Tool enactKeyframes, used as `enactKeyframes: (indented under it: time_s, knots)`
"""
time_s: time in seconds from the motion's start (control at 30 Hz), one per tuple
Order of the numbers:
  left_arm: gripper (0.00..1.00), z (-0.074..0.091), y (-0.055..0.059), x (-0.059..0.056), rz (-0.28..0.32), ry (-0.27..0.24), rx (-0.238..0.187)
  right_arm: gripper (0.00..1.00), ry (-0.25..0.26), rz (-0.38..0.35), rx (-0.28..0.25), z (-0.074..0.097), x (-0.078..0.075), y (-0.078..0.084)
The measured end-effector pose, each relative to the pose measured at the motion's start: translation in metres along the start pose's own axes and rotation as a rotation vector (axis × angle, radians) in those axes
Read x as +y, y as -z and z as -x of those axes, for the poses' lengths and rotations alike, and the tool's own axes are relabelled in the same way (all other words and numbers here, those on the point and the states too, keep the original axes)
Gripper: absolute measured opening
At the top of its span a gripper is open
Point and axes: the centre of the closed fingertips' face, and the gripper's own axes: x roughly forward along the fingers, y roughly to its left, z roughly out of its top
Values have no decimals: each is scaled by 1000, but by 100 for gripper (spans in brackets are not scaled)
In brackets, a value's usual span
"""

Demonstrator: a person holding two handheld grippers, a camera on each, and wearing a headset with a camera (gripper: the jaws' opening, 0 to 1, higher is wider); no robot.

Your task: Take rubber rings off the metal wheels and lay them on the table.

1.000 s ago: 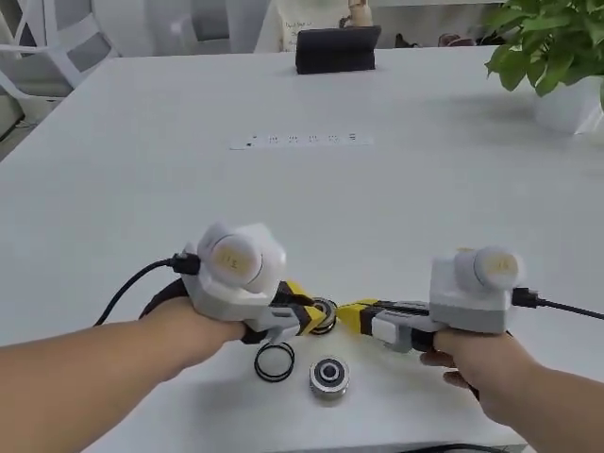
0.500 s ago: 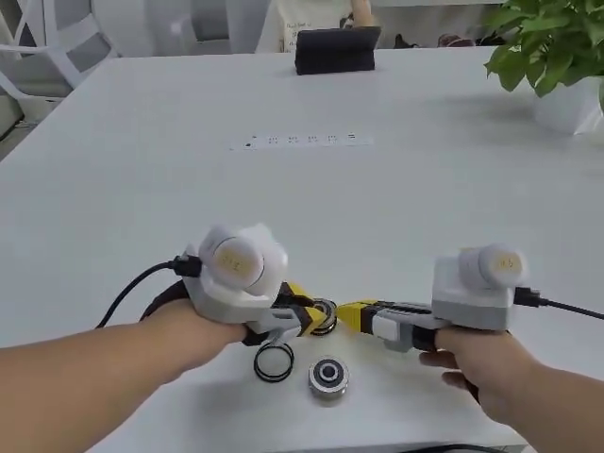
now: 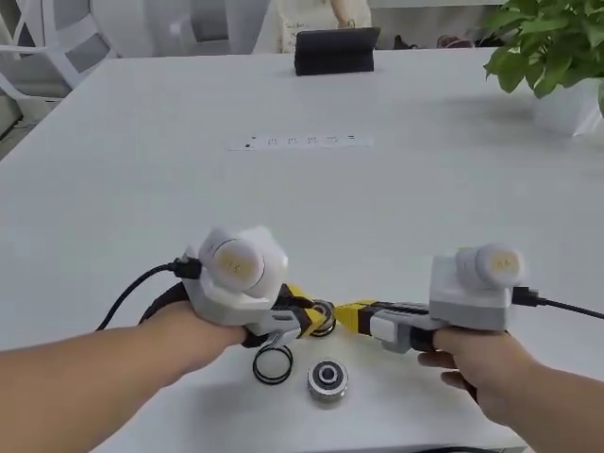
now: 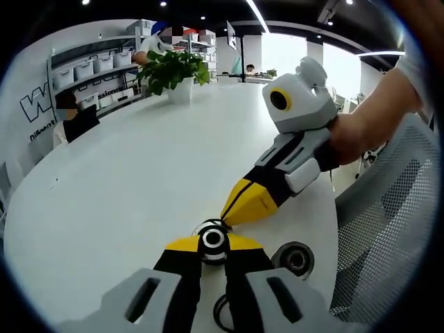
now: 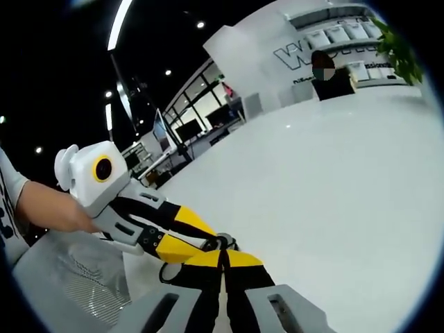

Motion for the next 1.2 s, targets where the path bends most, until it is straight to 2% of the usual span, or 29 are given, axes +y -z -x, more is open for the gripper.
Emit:
enactKeyframes:
  time_s: [0.13, 0.7, 1.2]
  knots:
    - [7, 0, 0, 0, -1, 2, 1, 0, -6, 46, 15, -1, 2, -1]
    - [7, 0, 0, 0, -4, 6, 1, 0, -15, 98, 36, -2, 5, 1]
    - [7, 0, 0, 0, -4, 7, -1, 0, -37, 86, 22, -5, 10, -1]
